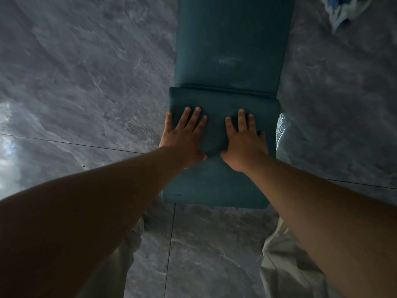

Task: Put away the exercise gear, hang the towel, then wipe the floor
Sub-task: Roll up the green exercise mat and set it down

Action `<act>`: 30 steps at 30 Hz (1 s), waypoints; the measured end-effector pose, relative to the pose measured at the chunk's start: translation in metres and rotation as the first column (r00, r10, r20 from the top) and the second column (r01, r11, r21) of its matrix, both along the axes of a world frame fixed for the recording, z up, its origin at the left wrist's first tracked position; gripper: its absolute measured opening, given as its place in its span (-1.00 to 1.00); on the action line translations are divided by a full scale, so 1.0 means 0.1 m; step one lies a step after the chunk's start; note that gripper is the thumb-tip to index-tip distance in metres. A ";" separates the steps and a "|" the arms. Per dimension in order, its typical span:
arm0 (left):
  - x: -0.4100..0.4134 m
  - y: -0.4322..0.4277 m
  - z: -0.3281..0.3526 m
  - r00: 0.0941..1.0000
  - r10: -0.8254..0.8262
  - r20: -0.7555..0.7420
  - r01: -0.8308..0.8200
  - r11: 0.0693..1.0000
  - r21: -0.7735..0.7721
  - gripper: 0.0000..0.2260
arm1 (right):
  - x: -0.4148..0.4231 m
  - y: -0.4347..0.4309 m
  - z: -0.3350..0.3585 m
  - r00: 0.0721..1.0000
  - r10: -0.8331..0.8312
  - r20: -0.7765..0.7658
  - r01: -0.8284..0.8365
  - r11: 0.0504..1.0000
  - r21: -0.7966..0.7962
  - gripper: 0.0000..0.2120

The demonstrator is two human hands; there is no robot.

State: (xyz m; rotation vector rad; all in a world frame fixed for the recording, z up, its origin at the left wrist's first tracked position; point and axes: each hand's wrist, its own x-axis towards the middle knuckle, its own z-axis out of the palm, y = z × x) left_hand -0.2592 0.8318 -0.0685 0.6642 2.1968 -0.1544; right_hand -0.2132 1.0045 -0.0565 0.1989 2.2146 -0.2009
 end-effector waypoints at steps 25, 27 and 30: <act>1.24 -0.40 0.12 0.966 -0.247 -0.076 0.246 0.969 -0.023 0.20 | 0.78 -0.30 0.27 0.935 0.190 -0.299 -0.206 0.978 -0.023 -0.18; 1.26 -0.39 0.10 0.963 -0.255 -0.087 0.252 0.967 -0.043 0.22 | 1.13 -0.37 0.33 0.946 0.198 -0.256 -0.217 0.975 -0.048 -0.14; 1.28 -0.39 0.03 0.960 -0.263 -0.101 0.258 0.964 -0.058 0.27 | 1.40 -0.44 0.29 0.963 0.230 -0.142 -0.236 0.972 -0.021 -0.05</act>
